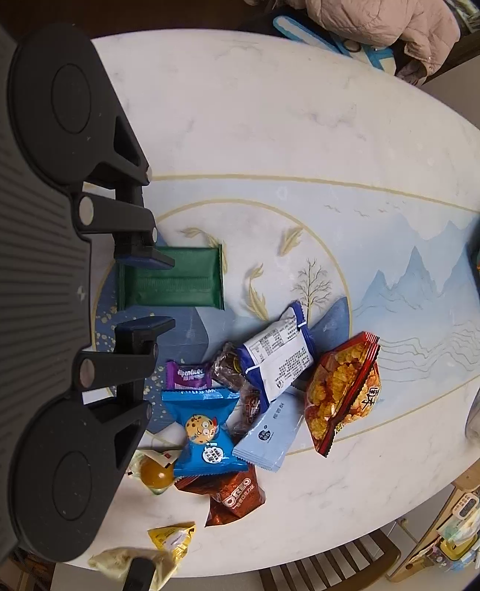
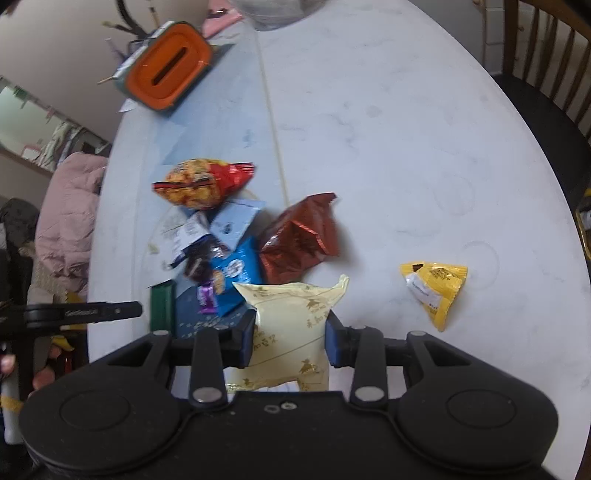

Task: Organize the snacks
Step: 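Close the left tool on the green bar while the right tool grips the cream bag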

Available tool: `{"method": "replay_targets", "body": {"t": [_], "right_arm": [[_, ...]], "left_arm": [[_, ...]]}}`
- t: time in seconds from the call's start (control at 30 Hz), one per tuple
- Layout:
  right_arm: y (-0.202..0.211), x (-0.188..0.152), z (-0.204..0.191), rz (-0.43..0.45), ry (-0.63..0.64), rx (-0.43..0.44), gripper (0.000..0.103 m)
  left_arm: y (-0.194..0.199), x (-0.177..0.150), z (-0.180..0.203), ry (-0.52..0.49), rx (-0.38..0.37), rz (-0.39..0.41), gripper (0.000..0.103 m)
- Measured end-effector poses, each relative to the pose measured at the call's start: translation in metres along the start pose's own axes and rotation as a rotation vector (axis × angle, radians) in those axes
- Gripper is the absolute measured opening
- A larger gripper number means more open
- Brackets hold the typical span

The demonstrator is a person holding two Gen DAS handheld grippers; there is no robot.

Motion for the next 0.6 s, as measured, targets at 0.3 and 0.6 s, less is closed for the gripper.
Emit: {"method": "replay_targets", "body": {"t": [0.3,0.6], "right_arm": [[0.012,-0.002,-0.016,0.004,0.057,0.049,0.036],[-0.002,0.008,-0.021,-0.011,0.065,0.073,0.036]], "left_arm": [[-0.022,0.009,0.001,0.043,0.008,-0.042,0.04],[-0.057,0.018,0.004,0.027,0.045,-0.092,0.058]]}}
Point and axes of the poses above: each gripper's, at about its wrist camera, not at the fingertips, and y roughly against the way its jaws point, z to its right, x to its top, the point moved 4 cm from there along -y, roughly the way its jaws point, and after that the axes turned 5 degrees about x, right-handed, at the moved point
